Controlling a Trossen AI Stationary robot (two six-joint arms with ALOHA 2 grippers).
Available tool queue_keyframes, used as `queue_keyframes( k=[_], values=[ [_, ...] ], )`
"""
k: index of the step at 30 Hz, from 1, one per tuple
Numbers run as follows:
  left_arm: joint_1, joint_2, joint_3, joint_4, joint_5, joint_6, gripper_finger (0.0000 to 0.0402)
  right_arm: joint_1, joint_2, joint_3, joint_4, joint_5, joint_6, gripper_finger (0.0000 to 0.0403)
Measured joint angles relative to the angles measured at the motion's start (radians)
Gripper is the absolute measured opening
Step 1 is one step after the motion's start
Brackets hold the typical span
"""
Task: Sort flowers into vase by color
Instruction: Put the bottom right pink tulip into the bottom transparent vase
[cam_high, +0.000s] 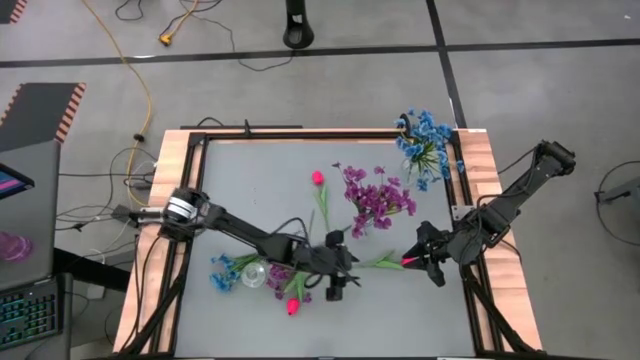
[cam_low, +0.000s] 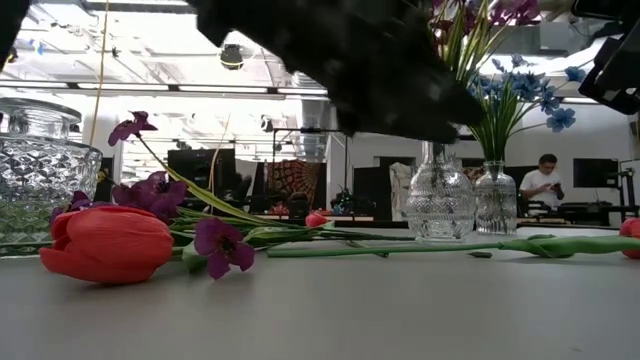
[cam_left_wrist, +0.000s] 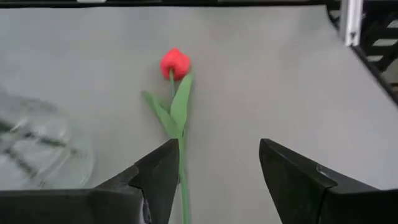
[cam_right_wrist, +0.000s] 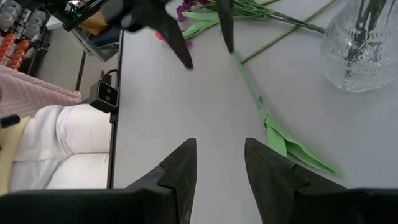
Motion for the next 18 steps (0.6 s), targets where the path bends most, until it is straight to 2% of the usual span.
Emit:
queue_keyframes(
  k=[9,18],
  values=[
    [0.009,0.164,0.211,-0.173,-0.089,0.012,0.021,0.0,0.0,0.0,0.0,0.0,-0.001,0.0162],
    [0.024,0.233,0.259,-0.181,-0.089,-0.004,0.021,0.0,0.0,0.0,0.0,0.0,-0.002,0.0162]
  ],
)
